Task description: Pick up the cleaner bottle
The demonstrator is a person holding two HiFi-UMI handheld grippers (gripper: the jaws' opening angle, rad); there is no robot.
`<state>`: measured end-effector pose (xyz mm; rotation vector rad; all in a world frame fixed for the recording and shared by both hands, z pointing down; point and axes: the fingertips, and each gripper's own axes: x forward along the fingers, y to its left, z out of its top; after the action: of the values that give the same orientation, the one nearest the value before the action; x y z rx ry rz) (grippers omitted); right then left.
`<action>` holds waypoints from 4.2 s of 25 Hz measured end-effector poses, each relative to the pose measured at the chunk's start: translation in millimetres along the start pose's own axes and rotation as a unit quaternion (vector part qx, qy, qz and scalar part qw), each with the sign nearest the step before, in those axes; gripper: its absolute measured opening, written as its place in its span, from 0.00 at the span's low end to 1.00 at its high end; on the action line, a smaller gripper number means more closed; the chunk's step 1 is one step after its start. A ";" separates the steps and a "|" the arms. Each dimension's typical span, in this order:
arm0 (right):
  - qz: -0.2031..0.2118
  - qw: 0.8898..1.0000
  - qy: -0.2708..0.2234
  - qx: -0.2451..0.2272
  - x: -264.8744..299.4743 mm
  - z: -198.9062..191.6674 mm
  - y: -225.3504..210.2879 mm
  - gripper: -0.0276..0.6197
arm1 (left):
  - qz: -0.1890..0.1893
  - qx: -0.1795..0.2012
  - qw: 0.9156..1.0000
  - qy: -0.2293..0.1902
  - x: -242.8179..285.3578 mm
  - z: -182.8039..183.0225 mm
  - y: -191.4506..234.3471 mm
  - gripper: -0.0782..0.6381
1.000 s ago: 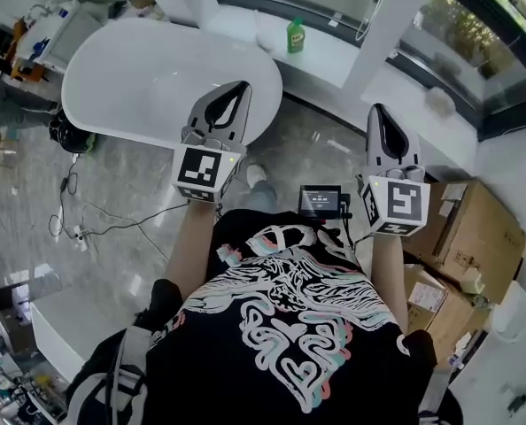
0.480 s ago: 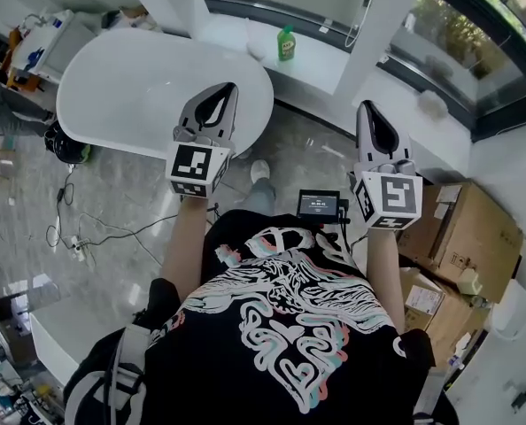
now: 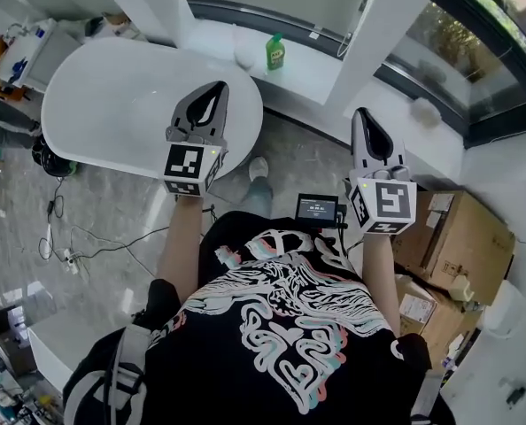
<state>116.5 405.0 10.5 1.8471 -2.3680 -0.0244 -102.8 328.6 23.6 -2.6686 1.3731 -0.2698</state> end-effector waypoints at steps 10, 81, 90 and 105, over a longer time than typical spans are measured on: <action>-0.012 1.000 0.024 0.005 134.7 -4.3 -43.9 0.09 | -0.027 -0.006 1.000 0.001 128.0 -8.3 66.7 0.13; 0.057 0.978 0.202 -0.022 513.0 -316.5 -66.0 0.09 | -0.081 0.014 0.989 0.126 388.1 -336.7 175.5 0.13; 0.067 0.974 0.211 -0.037 518.1 -356.3 -50.1 0.09 | -0.119 0.007 0.983 0.143 382.5 -383.0 152.9 0.13; 0.095 0.965 0.241 -0.034 531.7 -425.4 -45.2 0.09 | -0.133 -0.032 0.978 0.158 400.2 -449.1 118.4 0.13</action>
<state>84.2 -89.4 479.8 1.3882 -2.1487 0.3232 -65.5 -80.6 478.7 -2.9610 1.1019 -0.7173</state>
